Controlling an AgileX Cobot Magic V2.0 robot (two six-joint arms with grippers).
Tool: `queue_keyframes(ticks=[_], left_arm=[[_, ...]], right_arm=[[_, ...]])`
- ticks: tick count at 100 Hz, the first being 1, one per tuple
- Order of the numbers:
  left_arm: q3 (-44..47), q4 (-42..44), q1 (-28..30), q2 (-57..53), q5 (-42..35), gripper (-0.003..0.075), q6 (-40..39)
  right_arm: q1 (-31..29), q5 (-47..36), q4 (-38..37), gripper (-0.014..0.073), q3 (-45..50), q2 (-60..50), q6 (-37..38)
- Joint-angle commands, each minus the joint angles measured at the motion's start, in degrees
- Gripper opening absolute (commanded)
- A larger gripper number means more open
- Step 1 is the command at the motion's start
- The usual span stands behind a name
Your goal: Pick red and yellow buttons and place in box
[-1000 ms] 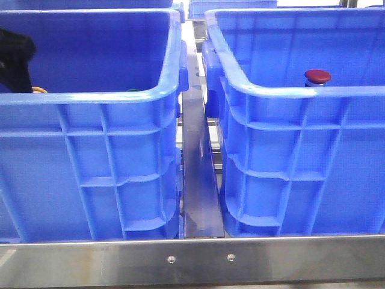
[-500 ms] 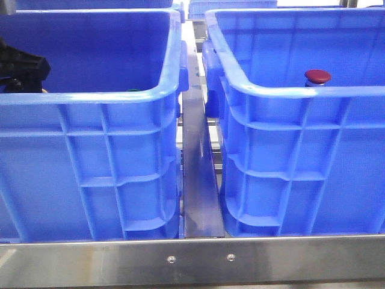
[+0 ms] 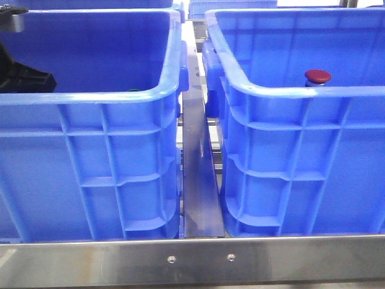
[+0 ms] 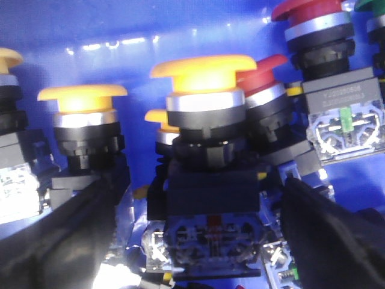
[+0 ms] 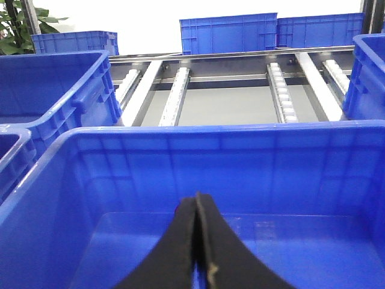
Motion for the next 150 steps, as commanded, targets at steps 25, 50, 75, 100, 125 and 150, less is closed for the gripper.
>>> queue_keyframes(ticks=[25, 50, 75, 100, 125, 150], left_arm=[[-1.68, -0.19, -0.41, -2.26, -2.69, -0.002, -0.02], [-1.68, -0.19, -0.41, -6.94, -0.24, -0.0019, -0.02], [-1.68, 0.17, -5.02, -18.46, 2.64, -0.0019, 0.1], [-1.46, 0.44, -17.62, -29.0, 3.8, -0.0019, 1.52], [-1.46, 0.65, -34.26, -31.98, 2.02, -0.0019, 2.68], [-1.46, 4.56, -44.23, -31.86, -1.48, -0.0019, 2.68]], right_arm=[[-0.33, 1.3, -0.07, -0.0069, -1.71, -0.03, -0.57], [-0.33, 1.3, -0.07, -0.0069, -1.71, -0.03, -0.57], [-0.33, 1.3, -0.07, -0.0069, -1.71, -0.03, -0.57], [-0.33, 1.3, -0.07, -0.0067, -1.71, -0.03, -0.57], [-0.33, 1.3, 0.16, -0.0067, -1.71, -0.03, -0.57], [-0.33, 2.03, 2.53, 0.0027, -1.71, -0.03, -0.57]])
